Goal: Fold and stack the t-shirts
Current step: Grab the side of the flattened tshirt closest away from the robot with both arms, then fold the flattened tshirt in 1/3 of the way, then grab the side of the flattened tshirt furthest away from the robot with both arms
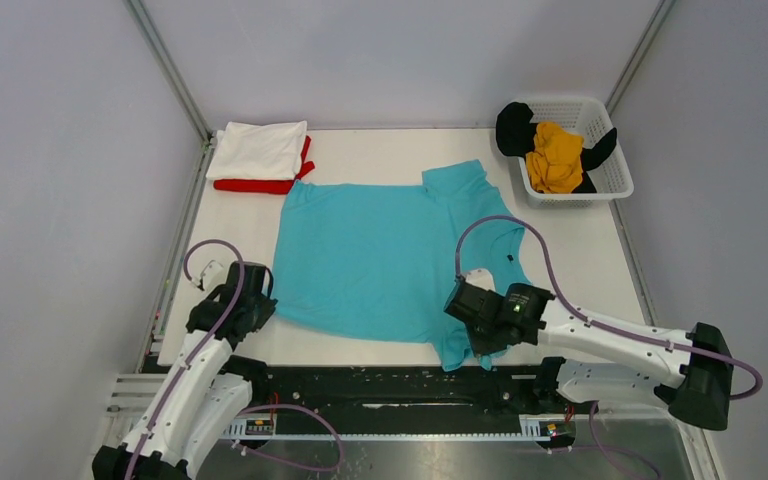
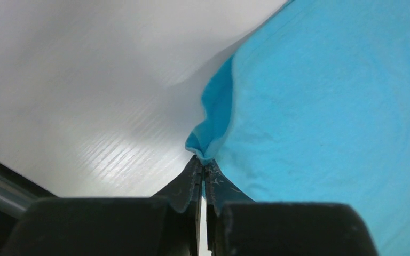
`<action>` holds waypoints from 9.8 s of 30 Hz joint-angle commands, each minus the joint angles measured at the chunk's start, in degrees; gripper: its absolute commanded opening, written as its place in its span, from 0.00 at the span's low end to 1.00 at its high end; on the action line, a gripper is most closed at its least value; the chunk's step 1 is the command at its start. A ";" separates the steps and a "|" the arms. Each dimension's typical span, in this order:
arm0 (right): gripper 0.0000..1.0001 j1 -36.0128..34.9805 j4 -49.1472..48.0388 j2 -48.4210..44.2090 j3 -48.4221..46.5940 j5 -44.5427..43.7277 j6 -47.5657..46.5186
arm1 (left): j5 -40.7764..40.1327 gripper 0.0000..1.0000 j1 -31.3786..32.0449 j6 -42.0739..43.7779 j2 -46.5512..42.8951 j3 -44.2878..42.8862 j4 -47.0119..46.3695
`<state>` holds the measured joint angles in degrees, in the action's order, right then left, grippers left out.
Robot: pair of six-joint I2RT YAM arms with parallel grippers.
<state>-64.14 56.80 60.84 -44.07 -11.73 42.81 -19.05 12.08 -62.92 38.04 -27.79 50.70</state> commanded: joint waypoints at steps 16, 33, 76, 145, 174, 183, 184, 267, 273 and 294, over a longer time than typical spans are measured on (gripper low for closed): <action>0.00 24.15 -10.49 1.20 -9.71 -5.86 -11.72 | -4.81 0.00 -0.40 4.54 19.92 -12.80 -13.27; 0.00 35.76 -16.13 16.66 -17.99 0.08 -19.17 | -4.35 0.00 -3.85 5.43 37.07 -21.21 -18.10; 1.00 39.27 -37.82 44.41 -31.35 19.80 -11.92 | 13.36 0.99 -6.81 13.13 30.20 -16.11 -24.43; 0.99 40.21 -21.52 -11.74 3.78 3.52 -10.14 | 7.61 0.99 7.76 12.33 16.99 -17.24 -8.54; 0.98 40.49 -26.49 -4.72 5.11 6.60 -13.82 | 13.49 0.66 -10.32 23.69 76.46 -52.21 -9.94; 0.98 40.58 -26.48 -4.81 5.36 5.96 -14.25 | 14.23 0.54 -8.85 24.77 74.03 -48.65 -9.90; 0.98 40.58 -26.45 -4.89 5.36 5.85 -14.29 | 13.72 0.53 -8.49 25.02 74.04 -48.74 -9.76; 0.06 50.58 -2.02 79.29 -83.23 7.13 -23.19 | 16.86 0.00 -6.71 30.53 69.48 -46.74 -12.62; 0.00 50.39 -8.45 68.21 -72.70 9.11 -26.28 | 16.04 0.00 -6.74 29.38 66.16 -45.51 -13.44; 0.00 44.74 -17.69 23.84 -24.85 12.09 -29.45 | 16.76 0.00 -5.64 25.41 46.30 -28.64 -19.48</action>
<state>-17.28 38.20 92.25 -73.01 2.42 14.15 -2.94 5.85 -35.66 88.68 -59.16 35.09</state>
